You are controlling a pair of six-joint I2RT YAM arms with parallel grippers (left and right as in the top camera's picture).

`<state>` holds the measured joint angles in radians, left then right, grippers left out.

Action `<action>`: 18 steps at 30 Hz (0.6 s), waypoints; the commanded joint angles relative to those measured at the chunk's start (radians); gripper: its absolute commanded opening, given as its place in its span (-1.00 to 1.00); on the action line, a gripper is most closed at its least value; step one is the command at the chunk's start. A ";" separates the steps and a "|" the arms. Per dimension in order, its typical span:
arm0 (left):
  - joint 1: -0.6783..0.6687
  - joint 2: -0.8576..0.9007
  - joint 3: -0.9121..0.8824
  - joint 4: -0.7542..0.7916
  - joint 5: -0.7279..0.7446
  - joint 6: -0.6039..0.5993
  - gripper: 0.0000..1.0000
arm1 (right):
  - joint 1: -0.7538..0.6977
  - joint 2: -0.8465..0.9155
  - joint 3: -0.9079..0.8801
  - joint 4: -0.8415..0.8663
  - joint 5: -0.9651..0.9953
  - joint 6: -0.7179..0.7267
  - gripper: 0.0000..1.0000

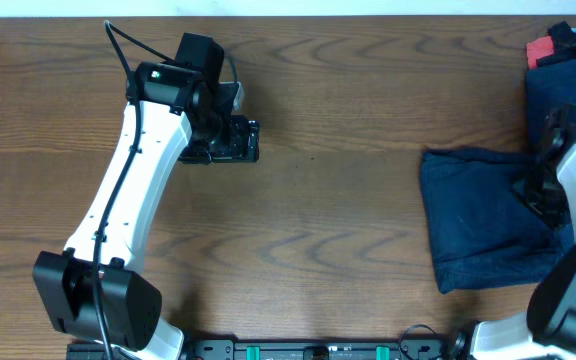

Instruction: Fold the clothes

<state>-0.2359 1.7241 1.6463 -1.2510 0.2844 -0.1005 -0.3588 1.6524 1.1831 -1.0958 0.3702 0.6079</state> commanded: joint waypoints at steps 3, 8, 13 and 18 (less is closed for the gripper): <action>0.004 -0.022 -0.005 -0.002 -0.009 0.013 0.63 | -0.008 -0.144 0.030 -0.105 -0.181 -0.026 0.03; 0.004 -0.022 -0.005 -0.003 -0.009 0.013 0.63 | -0.008 -0.158 -0.036 -0.122 -0.193 -0.048 0.07; 0.004 -0.022 -0.005 -0.009 -0.009 0.013 0.63 | -0.019 -0.152 -0.232 0.058 -0.191 -0.002 0.06; 0.004 -0.022 -0.005 -0.026 -0.009 0.026 0.64 | -0.110 -0.150 -0.372 0.150 -0.157 0.080 0.01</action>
<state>-0.2359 1.7241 1.6459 -1.2667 0.2817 -0.1001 -0.4072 1.4990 0.8658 -0.9623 0.1844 0.6205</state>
